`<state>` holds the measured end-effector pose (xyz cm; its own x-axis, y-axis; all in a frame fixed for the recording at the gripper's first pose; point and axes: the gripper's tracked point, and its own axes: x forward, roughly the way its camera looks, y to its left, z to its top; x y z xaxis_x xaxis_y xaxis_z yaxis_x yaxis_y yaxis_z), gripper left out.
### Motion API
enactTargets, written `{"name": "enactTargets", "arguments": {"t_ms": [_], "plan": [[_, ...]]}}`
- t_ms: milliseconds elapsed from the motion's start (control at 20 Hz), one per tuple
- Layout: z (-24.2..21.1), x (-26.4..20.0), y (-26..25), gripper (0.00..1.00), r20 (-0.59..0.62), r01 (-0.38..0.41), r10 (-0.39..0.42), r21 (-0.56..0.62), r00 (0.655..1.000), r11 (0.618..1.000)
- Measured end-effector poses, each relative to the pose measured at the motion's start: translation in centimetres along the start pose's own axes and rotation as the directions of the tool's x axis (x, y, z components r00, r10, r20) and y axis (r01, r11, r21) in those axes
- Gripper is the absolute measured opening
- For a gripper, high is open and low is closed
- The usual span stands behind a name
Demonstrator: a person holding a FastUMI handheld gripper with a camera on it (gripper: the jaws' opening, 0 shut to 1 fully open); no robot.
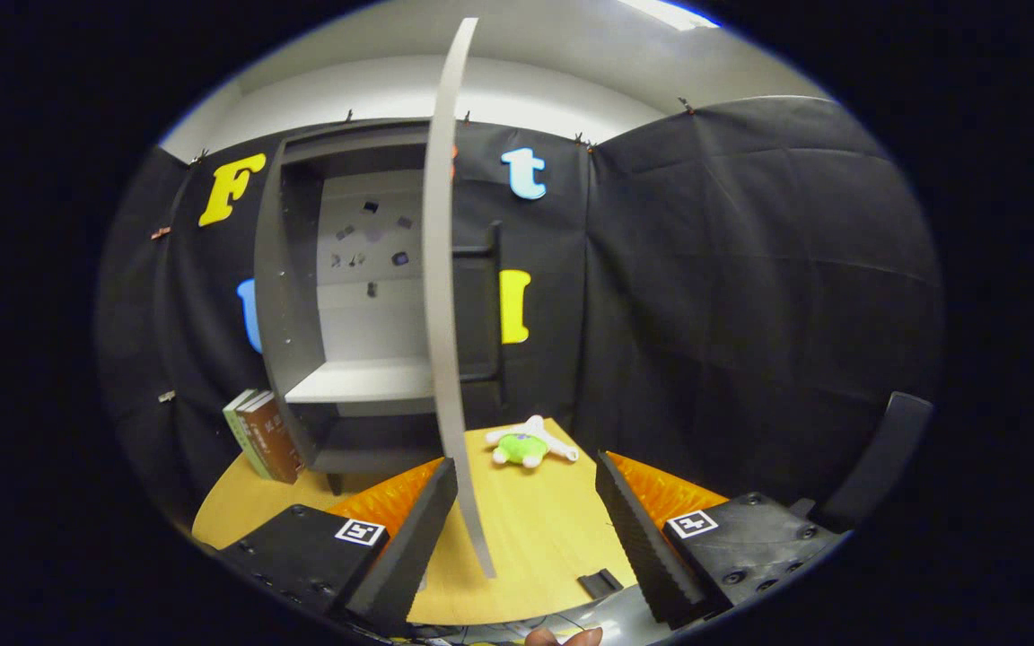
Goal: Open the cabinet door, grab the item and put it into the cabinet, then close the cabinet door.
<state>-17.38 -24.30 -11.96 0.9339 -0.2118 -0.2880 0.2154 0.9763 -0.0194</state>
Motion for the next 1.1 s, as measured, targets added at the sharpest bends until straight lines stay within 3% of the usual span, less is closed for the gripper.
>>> {"name": "enactTargets", "arguments": {"t_ms": [300,550,800,1100], "plan": [[-8.3,-1.2,9.4,0.98,-0.152,-0.162,0.158,-0.012,0.976,0.987],[-16.7,1.8,16.0,0.98,-0.278,-0.256,0.247,0.003,0.928,0.967],[-26.4,7.5,20.1,0.98,-0.42,-0.267,0.249,0.017,0.872,0.963],[-35.4,12.6,19.6,0.96,-0.545,-0.211,0.171,-0.012,0.821,0.977]]}}
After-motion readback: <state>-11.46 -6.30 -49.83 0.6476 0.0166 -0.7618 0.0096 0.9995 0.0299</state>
